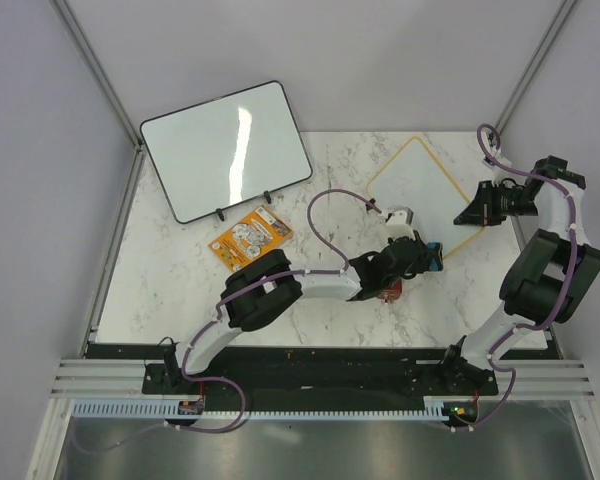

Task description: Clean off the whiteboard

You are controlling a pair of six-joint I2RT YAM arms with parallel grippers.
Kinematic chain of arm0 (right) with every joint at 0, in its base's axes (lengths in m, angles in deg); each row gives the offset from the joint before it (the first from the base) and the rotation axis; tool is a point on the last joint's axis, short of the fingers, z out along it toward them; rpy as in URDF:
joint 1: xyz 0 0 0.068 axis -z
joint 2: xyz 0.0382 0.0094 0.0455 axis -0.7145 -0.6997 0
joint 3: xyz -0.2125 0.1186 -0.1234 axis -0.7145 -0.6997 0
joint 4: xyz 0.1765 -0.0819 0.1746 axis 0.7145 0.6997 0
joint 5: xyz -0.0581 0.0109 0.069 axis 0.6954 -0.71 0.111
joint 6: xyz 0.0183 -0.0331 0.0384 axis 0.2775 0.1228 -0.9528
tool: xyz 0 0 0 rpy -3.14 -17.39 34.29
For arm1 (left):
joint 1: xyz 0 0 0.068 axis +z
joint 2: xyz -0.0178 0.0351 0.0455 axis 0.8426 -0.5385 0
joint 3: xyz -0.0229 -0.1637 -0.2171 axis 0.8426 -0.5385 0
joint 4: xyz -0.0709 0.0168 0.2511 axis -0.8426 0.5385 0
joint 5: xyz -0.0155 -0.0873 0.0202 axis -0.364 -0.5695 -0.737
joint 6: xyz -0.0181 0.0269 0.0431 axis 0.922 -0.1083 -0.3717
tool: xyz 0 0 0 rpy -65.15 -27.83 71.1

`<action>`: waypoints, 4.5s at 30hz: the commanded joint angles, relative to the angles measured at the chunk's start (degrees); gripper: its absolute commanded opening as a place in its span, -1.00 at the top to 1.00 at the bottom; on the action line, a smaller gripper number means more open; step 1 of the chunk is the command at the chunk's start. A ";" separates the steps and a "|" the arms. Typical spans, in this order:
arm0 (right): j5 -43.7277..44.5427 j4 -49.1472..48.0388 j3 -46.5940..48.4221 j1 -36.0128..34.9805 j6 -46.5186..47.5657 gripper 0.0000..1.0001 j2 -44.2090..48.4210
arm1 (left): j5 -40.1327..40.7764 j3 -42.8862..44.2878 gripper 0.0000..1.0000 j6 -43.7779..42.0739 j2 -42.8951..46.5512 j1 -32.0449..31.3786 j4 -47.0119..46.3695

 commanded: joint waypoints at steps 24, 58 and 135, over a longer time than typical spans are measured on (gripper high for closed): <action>11.00 6.34 -2.12 -2.48 9.53 1.00 -0.54 | 5.81 6.28 0.96 3.58 -1.09 13.65 12.14; 10.21 9.86 -0.97 -2.48 12.60 1.00 -1.86 | -14.31 16.39 0.96 -3.45 -7.42 10.58 5.56; 9.68 11.62 -1.59 -2.57 15.15 1.00 -1.42 | -11.21 33.24 0.96 -0.91 -11.18 15.41 13.10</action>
